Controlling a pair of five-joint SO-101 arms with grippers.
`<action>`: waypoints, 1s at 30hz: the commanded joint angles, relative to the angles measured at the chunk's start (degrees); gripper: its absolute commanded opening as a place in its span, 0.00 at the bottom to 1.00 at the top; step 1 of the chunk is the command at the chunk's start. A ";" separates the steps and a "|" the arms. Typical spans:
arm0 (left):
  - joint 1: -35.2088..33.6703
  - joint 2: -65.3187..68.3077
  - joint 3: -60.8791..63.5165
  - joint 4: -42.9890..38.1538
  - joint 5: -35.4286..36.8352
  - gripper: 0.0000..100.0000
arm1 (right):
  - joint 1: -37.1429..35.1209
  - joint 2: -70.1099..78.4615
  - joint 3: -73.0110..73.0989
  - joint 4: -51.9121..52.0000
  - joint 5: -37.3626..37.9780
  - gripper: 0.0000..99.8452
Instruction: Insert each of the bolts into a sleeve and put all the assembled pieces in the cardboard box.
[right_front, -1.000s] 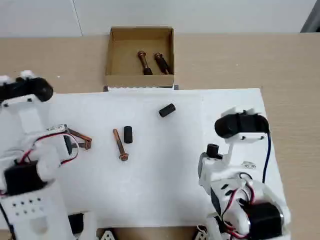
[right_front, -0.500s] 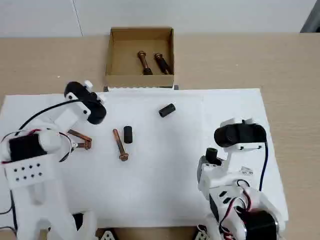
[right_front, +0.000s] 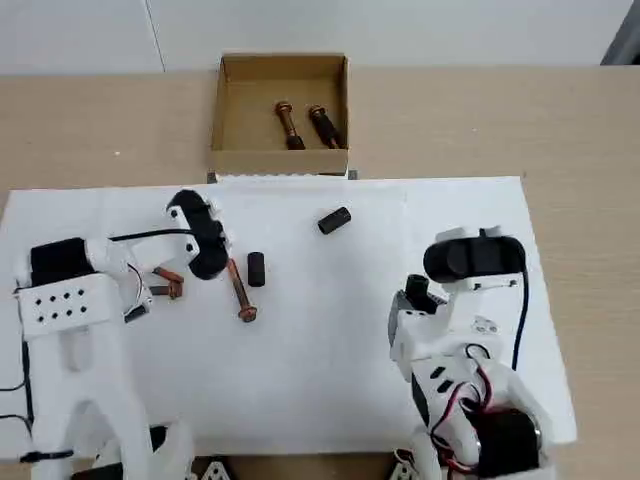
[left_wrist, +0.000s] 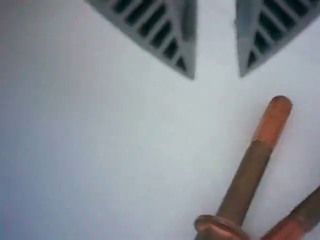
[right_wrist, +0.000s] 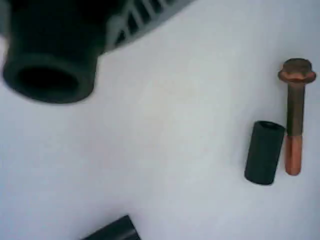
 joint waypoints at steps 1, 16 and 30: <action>0.00 1.05 -2.33 -0.09 -1.49 0.08 | 0.04 -0.40 1.49 -4.62 1.93 0.00; 0.97 15.30 -2.42 -10.99 -4.66 0.08 | 0.04 0.13 5.71 -12.70 3.16 0.00; 0.97 29.63 -8.22 -17.14 -8.35 0.08 | 0.04 0.22 5.71 -13.93 3.16 0.00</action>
